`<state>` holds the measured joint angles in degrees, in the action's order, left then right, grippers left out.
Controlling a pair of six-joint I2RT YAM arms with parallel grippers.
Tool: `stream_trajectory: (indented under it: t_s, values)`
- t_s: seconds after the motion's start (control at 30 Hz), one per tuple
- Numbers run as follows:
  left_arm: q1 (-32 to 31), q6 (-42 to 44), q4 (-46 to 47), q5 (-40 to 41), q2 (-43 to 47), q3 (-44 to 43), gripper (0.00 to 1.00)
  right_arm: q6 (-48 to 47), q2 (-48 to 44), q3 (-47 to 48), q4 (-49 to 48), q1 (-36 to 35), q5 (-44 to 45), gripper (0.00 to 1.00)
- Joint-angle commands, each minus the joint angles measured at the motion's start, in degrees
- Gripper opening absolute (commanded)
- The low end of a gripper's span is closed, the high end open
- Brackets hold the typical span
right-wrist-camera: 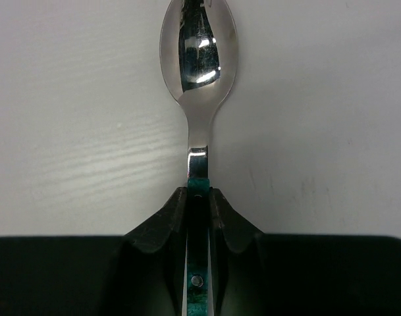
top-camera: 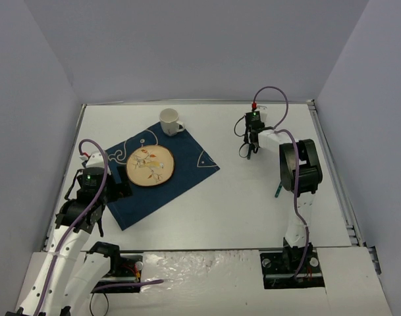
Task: Set the dinner table for one person
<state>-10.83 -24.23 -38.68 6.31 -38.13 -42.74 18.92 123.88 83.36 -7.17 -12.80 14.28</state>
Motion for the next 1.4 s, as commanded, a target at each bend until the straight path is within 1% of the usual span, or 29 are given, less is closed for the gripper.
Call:
stream_trajectory:
  t_s: [0.0, 0.13, 0.23, 0.4, 0.57, 0.8, 1.03, 1.37]
  values:
    - [0.0, 0.0, 2.5, 0.8, -0.3, -1.1, 0.97, -9.3, -10.2, -3.1, -0.1, -1.8, -2.6, 0.0]
    - [0.0, 0.1, 2.5, 0.8, -0.1, -1.0, 0.97, -17.1, -17.6, -6.9, -0.2, -6.2, -7.1, 0.0]
    - [0.0, 0.1, 2.6, 0.7, -0.2, -1.0, 0.97, -20.4, -20.6, -8.8, -0.1, -9.9, -10.8, 0.0]
    - [0.1, 0.1, 2.5, 0.5, -0.4, -1.0, 0.97, -20.9, -21.7, -9.0, -0.1, -15.7, -15.6, 0.0]
    - [0.0, -0.1, 2.0, 1.2, -0.3, -1.1, 0.97, -20.1, -19.0, -6.6, 0.0, -21.5, -16.7, 0.0]
    - [0.1, -0.2, 1.9, 1.3, -0.1, -1.2, 0.97, -18.9, -14.9, -4.1, -0.5, -25.9, -17.3, 0.0]
    - [0.0, -0.2, 1.9, 1.4, -0.1, -1.2, 0.97, -15.1, -10.2, -1.8, -4.5, -26.6, -17.6, 0.0]
    - [0.0, -0.3, 1.7, 1.8, 0.0, -1.2, 0.97, -16.1, -4.3, 3.7, -5.4, -27.2, -17.0, 0.0]
